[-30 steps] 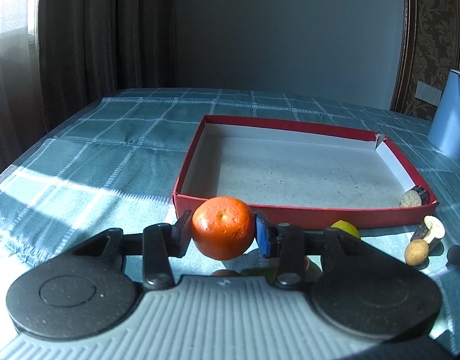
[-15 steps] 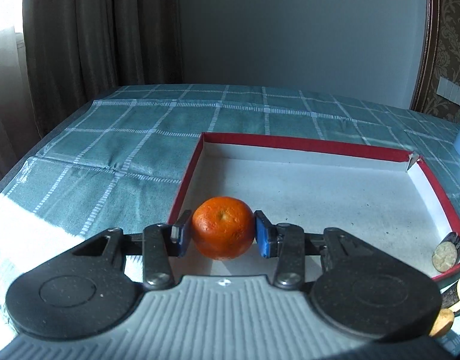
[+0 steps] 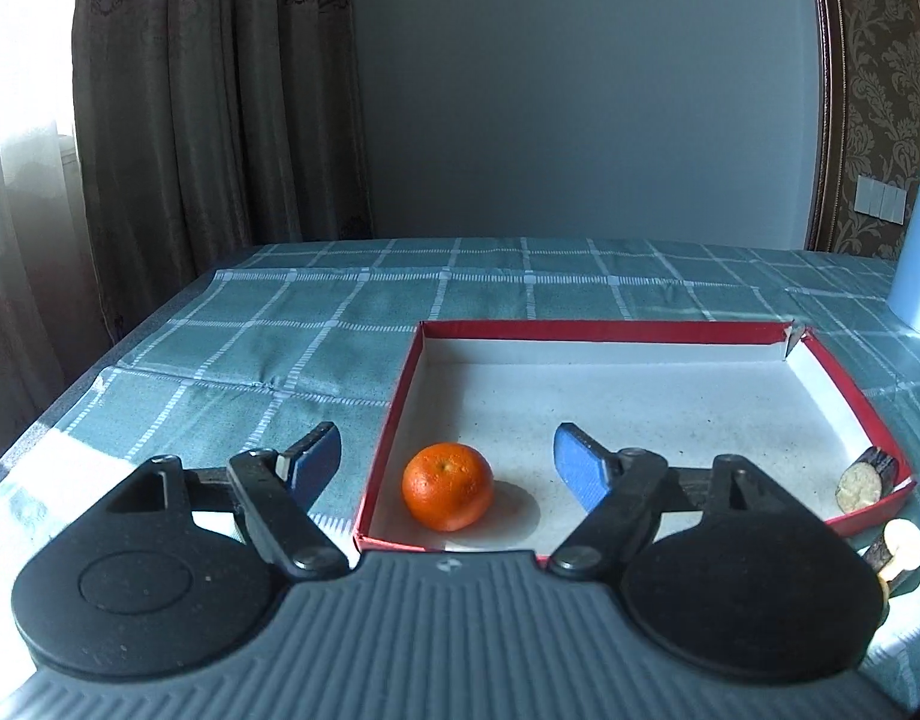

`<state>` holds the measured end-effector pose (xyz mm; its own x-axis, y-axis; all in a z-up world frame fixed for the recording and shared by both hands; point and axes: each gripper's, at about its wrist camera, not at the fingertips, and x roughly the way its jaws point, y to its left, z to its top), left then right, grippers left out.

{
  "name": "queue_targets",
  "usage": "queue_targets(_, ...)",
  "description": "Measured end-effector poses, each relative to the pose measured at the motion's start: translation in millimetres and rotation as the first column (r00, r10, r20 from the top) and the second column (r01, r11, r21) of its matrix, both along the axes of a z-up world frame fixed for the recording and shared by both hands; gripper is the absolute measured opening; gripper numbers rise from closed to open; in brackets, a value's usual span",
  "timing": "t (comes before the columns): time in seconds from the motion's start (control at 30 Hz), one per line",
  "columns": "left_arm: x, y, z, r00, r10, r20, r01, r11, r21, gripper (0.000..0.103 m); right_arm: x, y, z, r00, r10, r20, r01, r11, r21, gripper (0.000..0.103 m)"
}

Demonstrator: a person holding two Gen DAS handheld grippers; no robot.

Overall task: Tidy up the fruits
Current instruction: 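Grasp the white-topped eggplant cylinder with the right gripper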

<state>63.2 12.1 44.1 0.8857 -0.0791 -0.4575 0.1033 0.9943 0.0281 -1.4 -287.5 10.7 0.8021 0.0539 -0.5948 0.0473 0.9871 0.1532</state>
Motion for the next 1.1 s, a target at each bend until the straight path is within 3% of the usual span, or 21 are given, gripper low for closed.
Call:
queue_targets(0.1, -34.9, 2.4, -0.3, 0.999, -0.015, 0.044, 0.015, 1.000, 0.001, 0.093, -1.6, 1.5, 1.4, 1.000, 0.010, 0.014, -0.010, 1.000, -0.005, 0.101)
queue_targets(0.27, -68.9, 18.2, -14.1, 0.997, 0.017, 0.071, -0.013, 0.998, -0.058, 0.096, -7.0, 8.4, 8.1, 0.997, 0.033, 0.071, -0.030, 0.998, -0.047, 0.101)
queue_targets(0.43, -86.5, 28.7, -27.3, 0.992, 0.047, 0.120, -0.032, 0.992, -0.120, 0.100, -4.1, 28.6, 14.6, 0.982, 0.114, 0.151, -0.090, 0.983, -0.162, 0.100)
queue_targets(0.53, -83.8, 24.0, -30.6, 0.994, 0.039, 0.104, -0.030, 0.995, -0.091, 0.100, 6.6, 39.6, 14.0, 0.981, 0.145, 0.130, -0.114, 0.969, -0.218, 0.094)
queue_targets(0.6, -85.9, 21.8, -31.3, 0.992, 0.032, 0.119, -0.023, 0.997, -0.078, 0.101, 16.0, 43.2, 11.2, 0.985, 0.146, 0.093, -0.120, 0.964, -0.237, 0.082)
queue_targets(0.63, -86.6, 20.3, -32.0, 0.992, 0.029, 0.123, -0.021, 0.997, -0.068, 0.103, 20.0, 43.8, 10.0, 0.986, 0.149, 0.075, -0.127, 0.964, -0.235, 0.069)
queue_targets(0.67, -86.9, 18.9, -32.0, 0.992, 0.023, 0.128, -0.016, 0.998, -0.060, 0.103, 23.4, 42.5, 7.7, 0.987, 0.152, 0.057, -0.136, 0.966, -0.218, 0.066)
queue_targets(0.9, -84.8, 16.3, -34.3, 0.994, 0.000, 0.107, 0.005, 0.999, -0.051, 0.103, 24.6, 45.3, 7.2, 0.983, 0.175, 0.055, -0.160, 0.964, -0.213, 0.064)
queue_targets(1.1, -81.2, 20.9, -35.8, 0.997, 0.005, 0.079, 0.001, 0.997, -0.076, 0.103, 30.3, 45.9, 3.9, 0.983, 0.181, 0.030, -0.171, 0.963, -0.206, 0.044)
